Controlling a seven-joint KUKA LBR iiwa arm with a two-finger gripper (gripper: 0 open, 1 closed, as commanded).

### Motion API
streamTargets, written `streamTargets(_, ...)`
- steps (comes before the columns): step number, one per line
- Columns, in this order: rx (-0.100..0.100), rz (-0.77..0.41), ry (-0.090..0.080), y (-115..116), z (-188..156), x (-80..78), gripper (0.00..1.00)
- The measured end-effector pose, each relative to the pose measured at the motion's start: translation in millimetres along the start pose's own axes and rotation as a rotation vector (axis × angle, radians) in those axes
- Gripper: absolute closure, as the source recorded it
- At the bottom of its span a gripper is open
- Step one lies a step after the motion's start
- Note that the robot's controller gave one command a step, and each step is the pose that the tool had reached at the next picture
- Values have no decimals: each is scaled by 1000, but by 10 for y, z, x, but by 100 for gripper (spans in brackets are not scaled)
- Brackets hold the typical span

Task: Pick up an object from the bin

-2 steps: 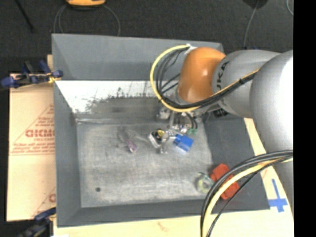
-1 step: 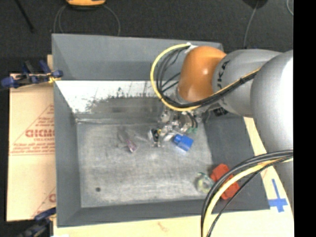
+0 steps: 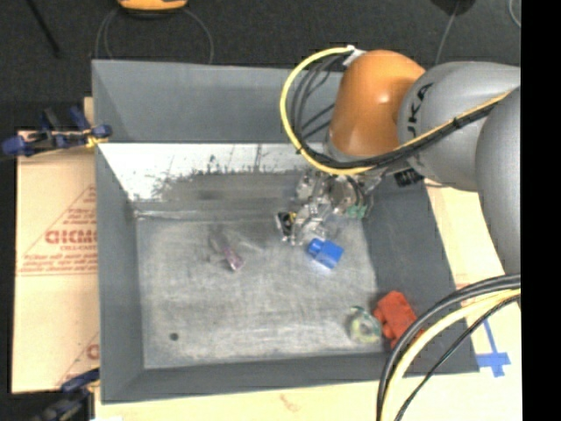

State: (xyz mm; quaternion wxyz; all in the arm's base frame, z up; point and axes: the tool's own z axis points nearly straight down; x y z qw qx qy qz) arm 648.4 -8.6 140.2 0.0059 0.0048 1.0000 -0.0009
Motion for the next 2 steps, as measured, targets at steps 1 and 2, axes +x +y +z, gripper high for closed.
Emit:
streamTargets(1,0,1,5,-12,-54,-15,100)
streamTargets(2,0,2,4,-23,-68,-29,100)
